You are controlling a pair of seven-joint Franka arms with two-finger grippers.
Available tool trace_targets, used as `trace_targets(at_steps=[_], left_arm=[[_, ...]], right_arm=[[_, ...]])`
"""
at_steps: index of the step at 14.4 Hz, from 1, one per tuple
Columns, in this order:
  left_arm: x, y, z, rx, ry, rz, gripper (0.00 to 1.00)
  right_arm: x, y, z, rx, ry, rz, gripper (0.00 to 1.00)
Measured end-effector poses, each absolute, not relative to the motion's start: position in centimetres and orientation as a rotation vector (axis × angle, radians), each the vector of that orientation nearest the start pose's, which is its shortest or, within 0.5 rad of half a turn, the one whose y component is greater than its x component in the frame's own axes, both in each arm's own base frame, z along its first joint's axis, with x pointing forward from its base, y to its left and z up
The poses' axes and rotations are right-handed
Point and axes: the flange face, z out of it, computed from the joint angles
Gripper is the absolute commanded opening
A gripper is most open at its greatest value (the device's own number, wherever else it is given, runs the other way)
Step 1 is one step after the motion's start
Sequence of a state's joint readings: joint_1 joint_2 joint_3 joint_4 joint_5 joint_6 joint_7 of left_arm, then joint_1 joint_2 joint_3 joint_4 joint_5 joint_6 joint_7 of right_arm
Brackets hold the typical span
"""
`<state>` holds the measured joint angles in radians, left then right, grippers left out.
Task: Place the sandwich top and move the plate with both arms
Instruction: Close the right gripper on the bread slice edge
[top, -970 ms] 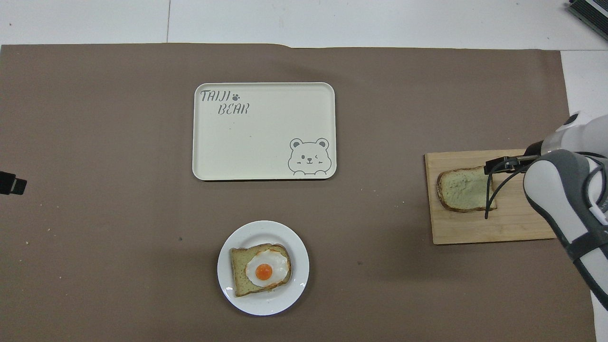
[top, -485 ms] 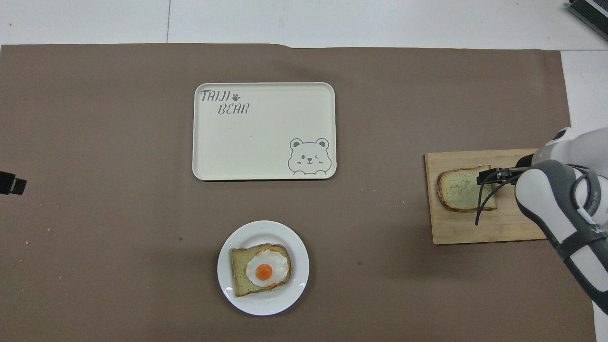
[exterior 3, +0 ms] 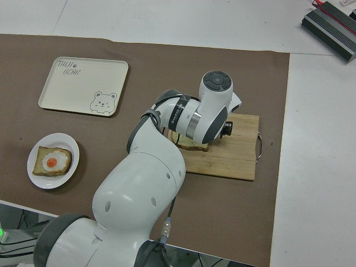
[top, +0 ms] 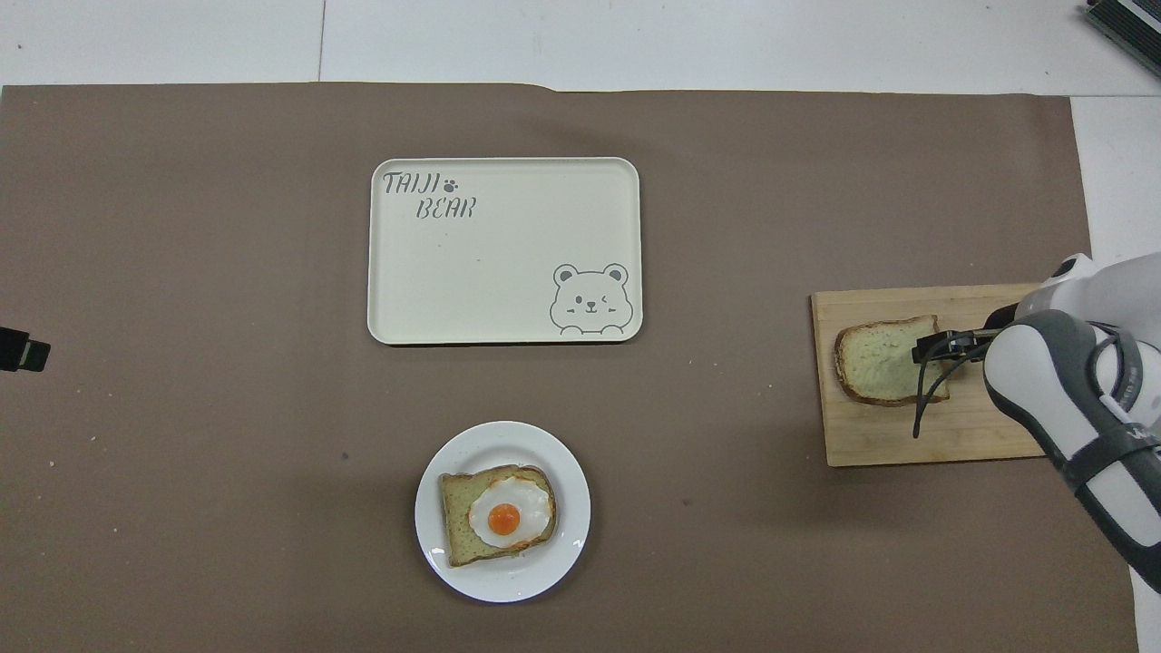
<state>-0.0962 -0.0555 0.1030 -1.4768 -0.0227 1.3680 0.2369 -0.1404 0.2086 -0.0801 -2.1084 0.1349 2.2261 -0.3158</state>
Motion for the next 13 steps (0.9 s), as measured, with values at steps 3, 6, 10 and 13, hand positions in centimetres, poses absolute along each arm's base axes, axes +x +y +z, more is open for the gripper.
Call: trace_targets(at_steps=[3, 6, 10, 13], left_arm=[[51.45, 0.26, 68.02, -3.153, 0.371, 0.079, 1.00], [51.45, 0.26, 68.02, -3.153, 0.371, 0.079, 1.00], [51.45, 0.26, 68.02, -3.153, 0.371, 0.079, 1.00], [51.45, 0.26, 68.02, -3.153, 0.371, 0.079, 1.00]], right_arm=[[54.96, -11.65, 31.04, -3.030, -0.015, 0.097, 0.25], [55.10, -10.94, 31.14, -3.017, -0.018, 0.092, 0.00], [55.03, -11.29, 31.28, -3.002, 0.014, 0.082, 0.00], [55.03, -11.30, 31.29, -3.002, 0.014, 0.081, 0.00]])
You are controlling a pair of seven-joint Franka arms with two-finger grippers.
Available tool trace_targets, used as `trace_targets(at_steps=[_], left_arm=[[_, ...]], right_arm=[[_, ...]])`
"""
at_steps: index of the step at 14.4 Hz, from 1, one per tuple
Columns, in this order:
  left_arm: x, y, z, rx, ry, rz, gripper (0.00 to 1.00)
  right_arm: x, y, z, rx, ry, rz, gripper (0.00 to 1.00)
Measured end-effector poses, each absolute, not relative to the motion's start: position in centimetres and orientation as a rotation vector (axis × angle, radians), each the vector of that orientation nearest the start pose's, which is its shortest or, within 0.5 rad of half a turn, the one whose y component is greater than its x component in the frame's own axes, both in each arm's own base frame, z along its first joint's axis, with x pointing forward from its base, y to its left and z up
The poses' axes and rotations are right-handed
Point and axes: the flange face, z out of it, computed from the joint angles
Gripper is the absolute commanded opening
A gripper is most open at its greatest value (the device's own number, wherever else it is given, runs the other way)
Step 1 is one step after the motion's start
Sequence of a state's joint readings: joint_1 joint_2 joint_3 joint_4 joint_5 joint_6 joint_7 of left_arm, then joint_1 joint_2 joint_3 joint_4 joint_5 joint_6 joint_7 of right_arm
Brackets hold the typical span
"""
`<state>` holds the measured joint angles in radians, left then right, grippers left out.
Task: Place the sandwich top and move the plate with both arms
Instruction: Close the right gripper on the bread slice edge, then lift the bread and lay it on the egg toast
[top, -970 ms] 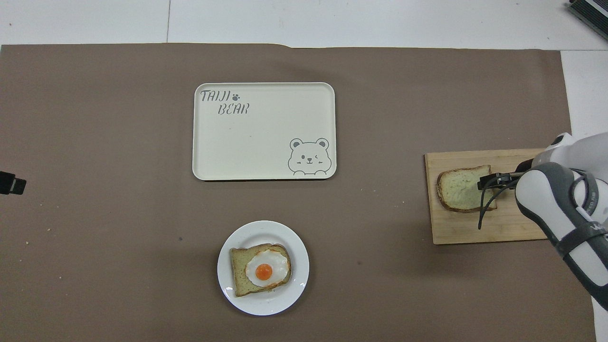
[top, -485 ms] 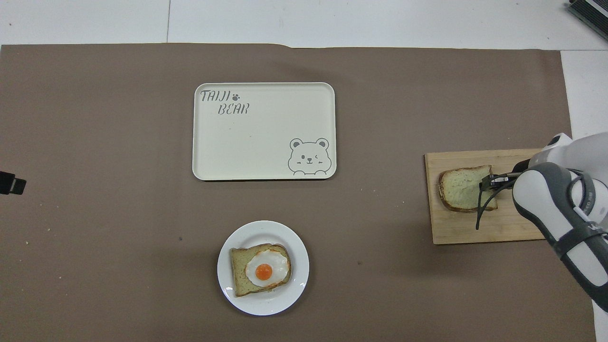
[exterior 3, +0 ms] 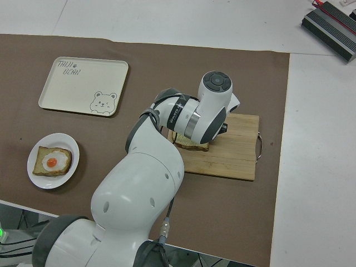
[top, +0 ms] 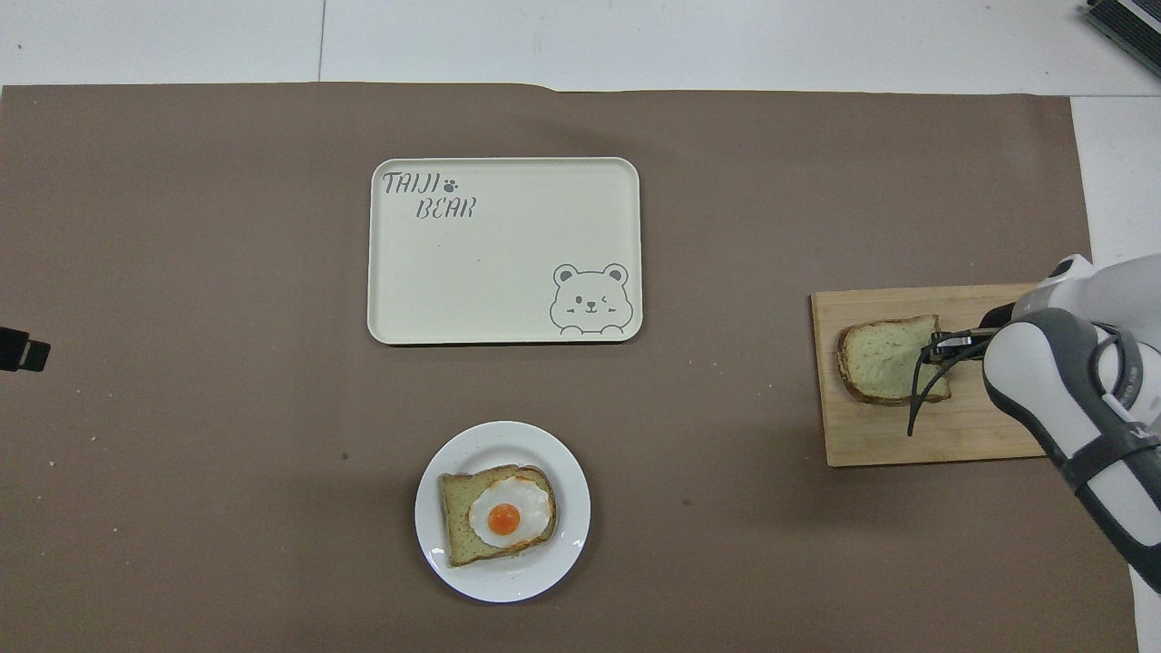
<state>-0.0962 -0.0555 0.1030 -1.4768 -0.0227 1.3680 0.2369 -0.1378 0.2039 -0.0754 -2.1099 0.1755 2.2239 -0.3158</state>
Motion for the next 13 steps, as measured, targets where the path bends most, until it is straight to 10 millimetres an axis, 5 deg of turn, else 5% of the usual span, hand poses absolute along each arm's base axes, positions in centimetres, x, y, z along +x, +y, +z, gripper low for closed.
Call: trace_targets(at_steps=[6, 13], left_arm=[[51.5, 0.3, 68.0, -3.153, 0.371, 0.079, 1.00], [51.5, 0.3, 68.0, -3.153, 0.371, 0.079, 1.00]], right_arm=[[56.1, -11.3, 33.0, -3.003, 0.003, 0.056, 0.00], [58.0, -9.3, 40.7, -2.969, -0.092, 0.092, 0.00]])
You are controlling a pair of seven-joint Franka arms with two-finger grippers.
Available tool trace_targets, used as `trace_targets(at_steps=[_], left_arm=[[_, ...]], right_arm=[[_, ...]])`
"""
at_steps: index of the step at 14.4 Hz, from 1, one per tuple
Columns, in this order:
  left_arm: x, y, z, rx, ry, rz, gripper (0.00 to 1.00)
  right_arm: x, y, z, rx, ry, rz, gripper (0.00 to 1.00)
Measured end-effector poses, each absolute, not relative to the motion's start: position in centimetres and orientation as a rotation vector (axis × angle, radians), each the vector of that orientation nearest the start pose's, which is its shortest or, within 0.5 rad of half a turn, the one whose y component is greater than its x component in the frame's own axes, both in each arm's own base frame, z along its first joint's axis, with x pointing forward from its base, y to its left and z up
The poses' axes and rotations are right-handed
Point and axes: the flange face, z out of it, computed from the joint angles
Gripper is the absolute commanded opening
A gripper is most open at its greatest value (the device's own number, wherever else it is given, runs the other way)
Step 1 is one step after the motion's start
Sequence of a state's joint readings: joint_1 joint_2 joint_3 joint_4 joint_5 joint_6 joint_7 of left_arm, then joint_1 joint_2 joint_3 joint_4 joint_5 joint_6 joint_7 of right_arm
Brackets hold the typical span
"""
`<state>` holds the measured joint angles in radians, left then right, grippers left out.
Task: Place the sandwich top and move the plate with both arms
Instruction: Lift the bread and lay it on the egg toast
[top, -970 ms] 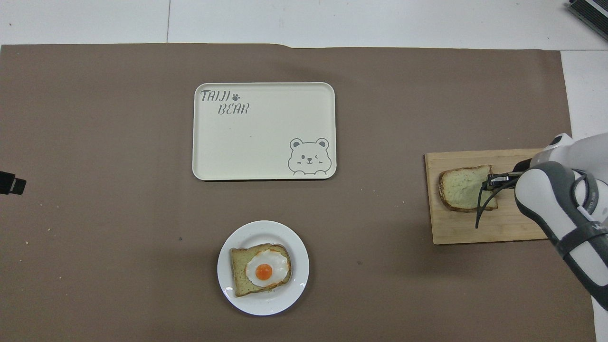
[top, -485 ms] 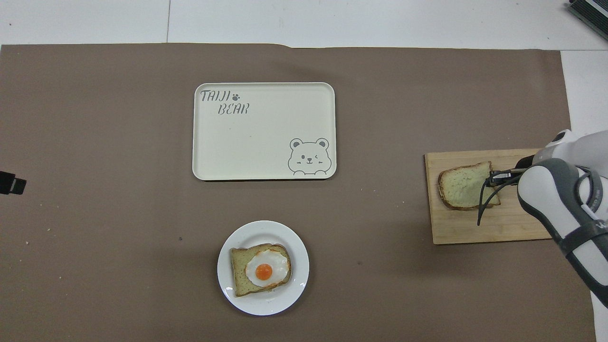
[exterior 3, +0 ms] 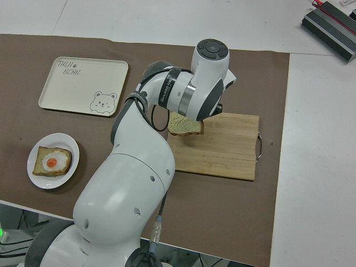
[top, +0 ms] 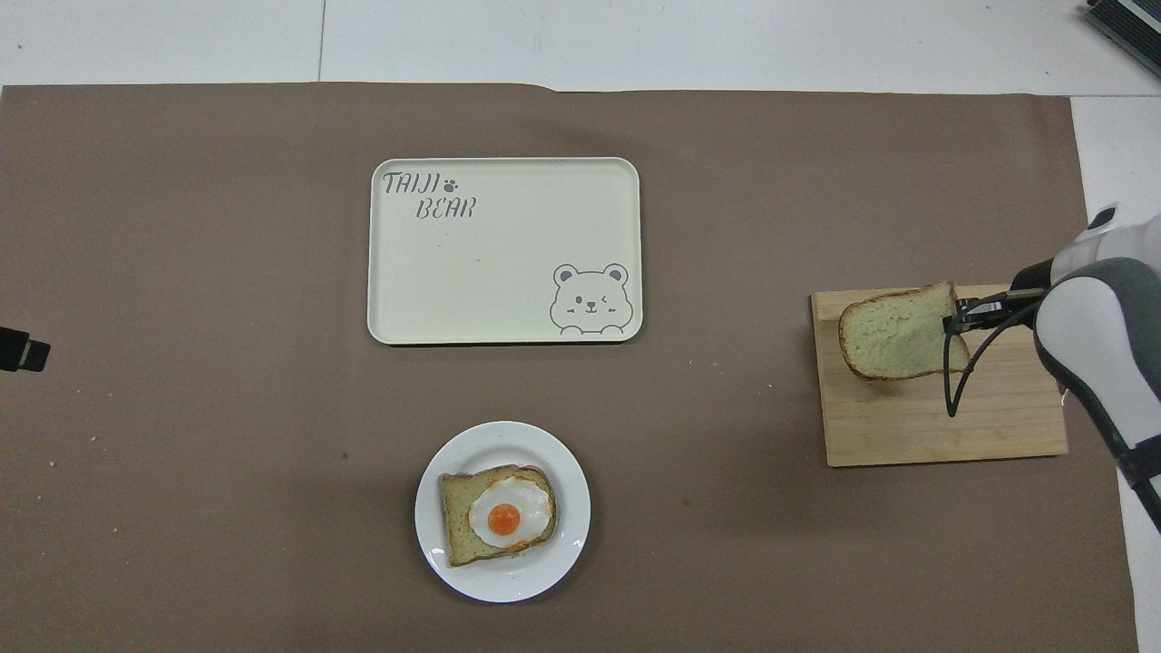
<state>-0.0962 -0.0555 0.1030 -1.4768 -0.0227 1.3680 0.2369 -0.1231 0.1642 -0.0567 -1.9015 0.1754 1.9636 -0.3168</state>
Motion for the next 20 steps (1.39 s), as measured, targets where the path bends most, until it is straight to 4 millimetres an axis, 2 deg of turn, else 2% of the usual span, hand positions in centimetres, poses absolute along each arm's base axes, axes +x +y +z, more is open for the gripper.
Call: trace_targets(at_steps=[5, 7, 9, 12, 16, 20], left_arm=[[51.5, 0.3, 68.0, -3.153, 0.371, 0.079, 1.00], [51.5, 0.3, 68.0, -3.153, 0.371, 0.079, 1.00], [51.5, 0.3, 68.0, -3.153, 0.371, 0.079, 1.00], [51.5, 0.3, 68.0, -3.153, 0.371, 0.079, 1.00], [51.5, 0.3, 68.0, -3.153, 0.371, 0.079, 1.00], [51.5, 0.3, 68.0, -3.153, 0.371, 0.079, 1.00]], right_arm=[[57.9, -7.6, 47.1, -2.889, -0.132, 0.145, 0.00], [57.6, -6.7, 48.0, -2.829, -0.132, 0.171, 0.00], [57.5, -4.7, 48.0, -2.798, -0.175, 0.206, 0.00], [57.6, 0.6, 47.9, -2.793, -0.183, 0.256, 0.00], [56.6, 10.0, 47.9, -2.810, -0.157, 0.332, 0.00], [54.6, 19.4, 47.6, -2.849, -0.066, 0.282, 0.00]])
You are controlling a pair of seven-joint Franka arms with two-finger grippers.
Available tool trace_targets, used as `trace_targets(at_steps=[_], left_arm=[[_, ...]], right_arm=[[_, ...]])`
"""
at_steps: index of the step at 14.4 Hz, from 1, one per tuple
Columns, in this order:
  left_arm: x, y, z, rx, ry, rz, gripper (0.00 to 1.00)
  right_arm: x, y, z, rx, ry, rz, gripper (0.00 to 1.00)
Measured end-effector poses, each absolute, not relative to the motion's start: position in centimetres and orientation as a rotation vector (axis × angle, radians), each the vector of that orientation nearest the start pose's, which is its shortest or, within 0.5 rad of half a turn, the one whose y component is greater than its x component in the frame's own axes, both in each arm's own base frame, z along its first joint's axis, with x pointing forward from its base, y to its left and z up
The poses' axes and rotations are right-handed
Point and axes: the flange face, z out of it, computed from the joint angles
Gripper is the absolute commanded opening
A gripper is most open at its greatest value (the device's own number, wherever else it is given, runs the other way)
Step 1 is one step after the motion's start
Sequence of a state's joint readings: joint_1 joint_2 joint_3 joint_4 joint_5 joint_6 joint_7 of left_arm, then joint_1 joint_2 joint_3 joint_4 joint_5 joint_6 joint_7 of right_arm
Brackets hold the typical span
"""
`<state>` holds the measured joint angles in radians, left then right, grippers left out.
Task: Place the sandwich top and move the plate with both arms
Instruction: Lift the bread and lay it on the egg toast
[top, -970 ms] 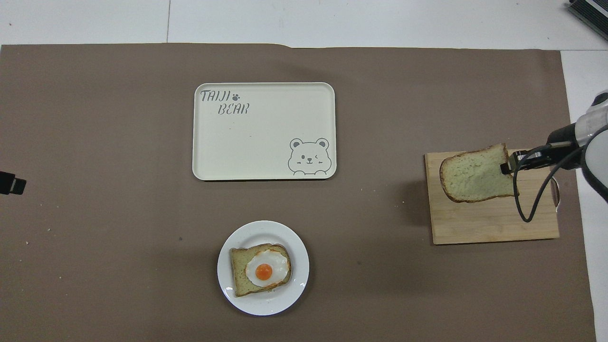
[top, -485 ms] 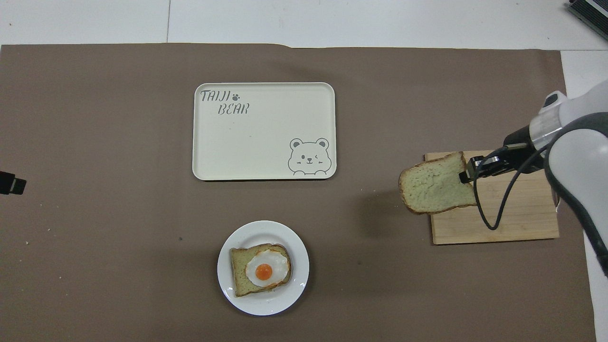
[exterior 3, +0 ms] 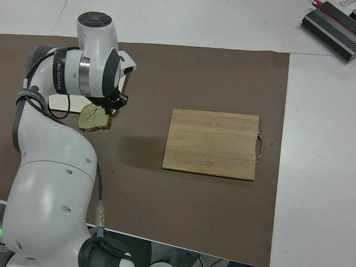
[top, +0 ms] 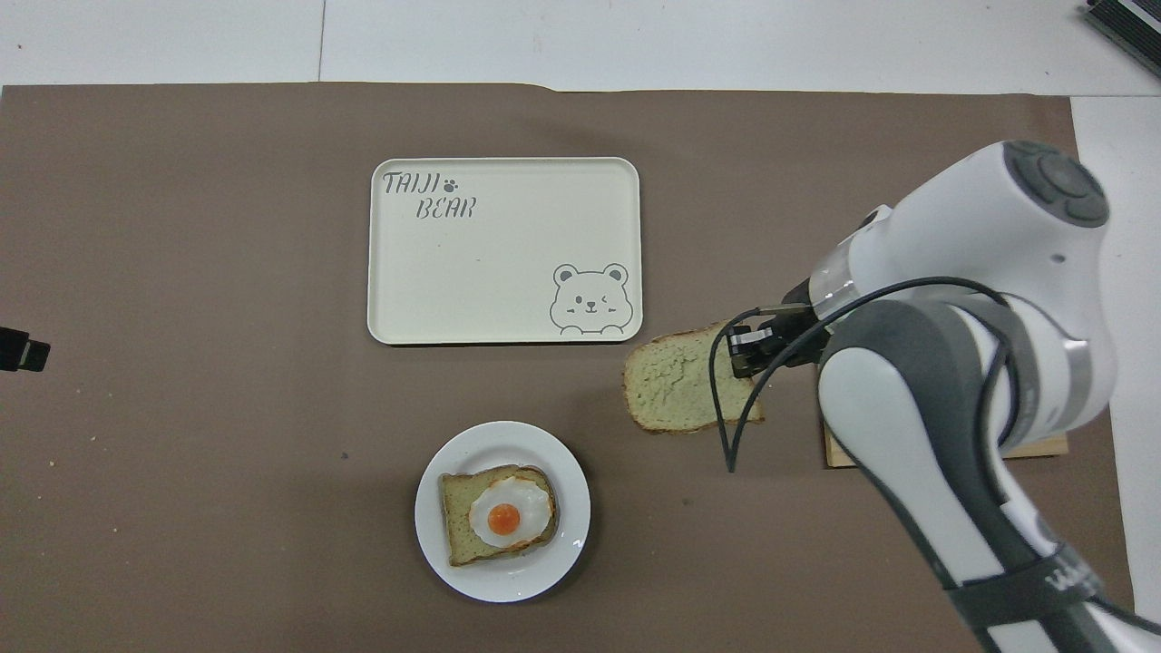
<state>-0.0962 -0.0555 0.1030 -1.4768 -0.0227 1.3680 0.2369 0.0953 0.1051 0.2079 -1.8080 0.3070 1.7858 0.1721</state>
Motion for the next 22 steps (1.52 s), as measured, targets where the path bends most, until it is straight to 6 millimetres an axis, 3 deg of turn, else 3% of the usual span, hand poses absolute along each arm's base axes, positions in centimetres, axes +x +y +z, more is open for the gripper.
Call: trace_targets(at_steps=[5, 8, 14, 18, 22], left_arm=[[51.5, 0.3, 68.0, -3.153, 0.371, 0.079, 1.00], [51.5, 0.3, 68.0, -3.153, 0.371, 0.079, 1.00], [51.5, 0.3, 68.0, -3.153, 0.371, 0.079, 1.00], [51.5, 0.3, 68.0, -3.153, 0.371, 0.079, 1.00], [51.5, 0.3, 68.0, -3.153, 0.371, 0.079, 1.00]], right_arm=[[50.7, 30.1, 45.4, -2.831, -0.045, 0.226, 0.00], [48.5, 34.3, 43.0, -2.832, -0.022, 0.210, 0.00], [46.3, 36.9, 40.2, -2.791, -0.009, 0.274, 0.00], [44.0, 39.2, 37.0, -2.787, -0.021, 0.246, 0.00], [43.3, 39.3, 35.0, -2.802, -0.020, 0.282, 0.00]])
